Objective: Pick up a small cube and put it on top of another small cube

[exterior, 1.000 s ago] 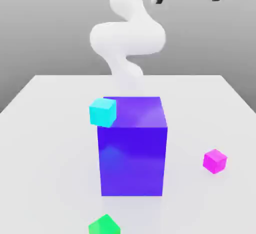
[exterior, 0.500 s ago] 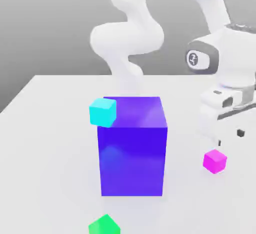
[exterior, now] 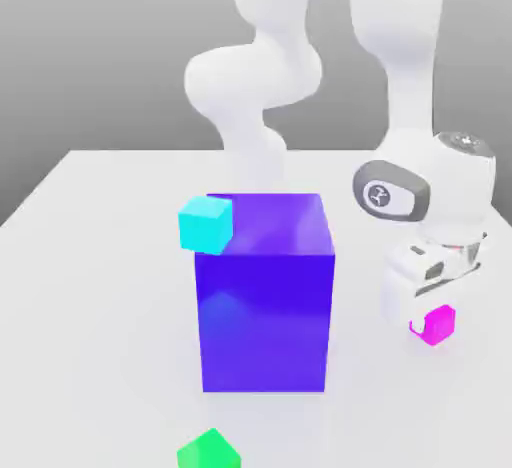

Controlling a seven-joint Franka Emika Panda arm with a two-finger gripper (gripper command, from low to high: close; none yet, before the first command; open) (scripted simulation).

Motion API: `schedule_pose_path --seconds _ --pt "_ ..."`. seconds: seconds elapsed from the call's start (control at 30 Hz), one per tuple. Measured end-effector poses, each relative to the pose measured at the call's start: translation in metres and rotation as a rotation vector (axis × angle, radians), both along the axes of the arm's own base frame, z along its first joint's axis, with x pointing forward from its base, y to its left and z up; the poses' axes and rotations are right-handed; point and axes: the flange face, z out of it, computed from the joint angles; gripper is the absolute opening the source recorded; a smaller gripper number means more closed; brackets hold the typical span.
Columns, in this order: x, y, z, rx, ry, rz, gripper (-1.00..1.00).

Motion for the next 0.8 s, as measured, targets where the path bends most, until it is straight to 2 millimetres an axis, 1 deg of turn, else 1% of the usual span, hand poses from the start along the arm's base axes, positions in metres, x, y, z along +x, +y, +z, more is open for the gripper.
schedule_pose_path --seconds 0.17,0.2,0.37,0.5,0.63,0.8 --pt "0.000 0.000 0.044 -0.001 -0.001 0.000 -1.00" --pt "0.003 -0.002 0.051 -0.002 0.000 0.001 -1.00" --pt "0.053 -0.030 0.061 -0.002 0.010 0.021 -1.00" --pt "0.094 -0.058 0.065 -0.001 0.018 0.055 -1.00" --pt "0.133 -0.093 0.069 0.001 0.022 0.088 -1.00" --pt "0.176 -0.147 0.077 0.004 0.024 0.127 -1.00"
